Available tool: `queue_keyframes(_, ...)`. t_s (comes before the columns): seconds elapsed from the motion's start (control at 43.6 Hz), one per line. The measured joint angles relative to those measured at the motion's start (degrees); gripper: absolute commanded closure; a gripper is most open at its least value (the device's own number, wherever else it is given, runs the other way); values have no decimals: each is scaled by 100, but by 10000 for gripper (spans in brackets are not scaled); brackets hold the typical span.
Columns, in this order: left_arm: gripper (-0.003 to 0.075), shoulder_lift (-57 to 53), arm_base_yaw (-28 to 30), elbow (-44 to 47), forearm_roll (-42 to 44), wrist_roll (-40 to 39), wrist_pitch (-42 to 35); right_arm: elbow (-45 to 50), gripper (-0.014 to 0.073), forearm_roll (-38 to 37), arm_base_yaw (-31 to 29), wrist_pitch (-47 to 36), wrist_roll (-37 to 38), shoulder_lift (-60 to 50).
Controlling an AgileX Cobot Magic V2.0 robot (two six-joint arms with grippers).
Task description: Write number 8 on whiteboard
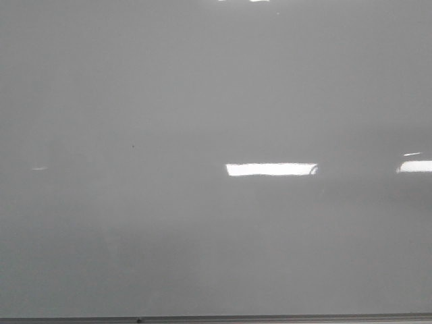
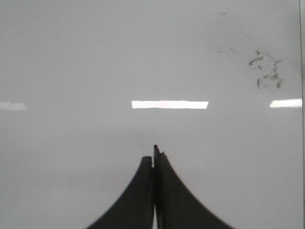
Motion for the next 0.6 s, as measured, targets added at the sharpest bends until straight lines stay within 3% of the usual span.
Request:
queue_keyframes(0.207,741,1003,0,-925,317,0,1172,-711,652,38,0,368,0,883)
queue_keyframes(0.39,722,1790,0,-1130,376,0,1456,-842,629,121,0,379,0,1507)
queue_keyframes(0.482,595,1910,0,-1130,376,0,1481,-842,521,131,0,379,0,1596)
queue_keyframes(0.597,274,1936,0,-1130,379,0,1481,-842,316,142,0,379,0,1595)
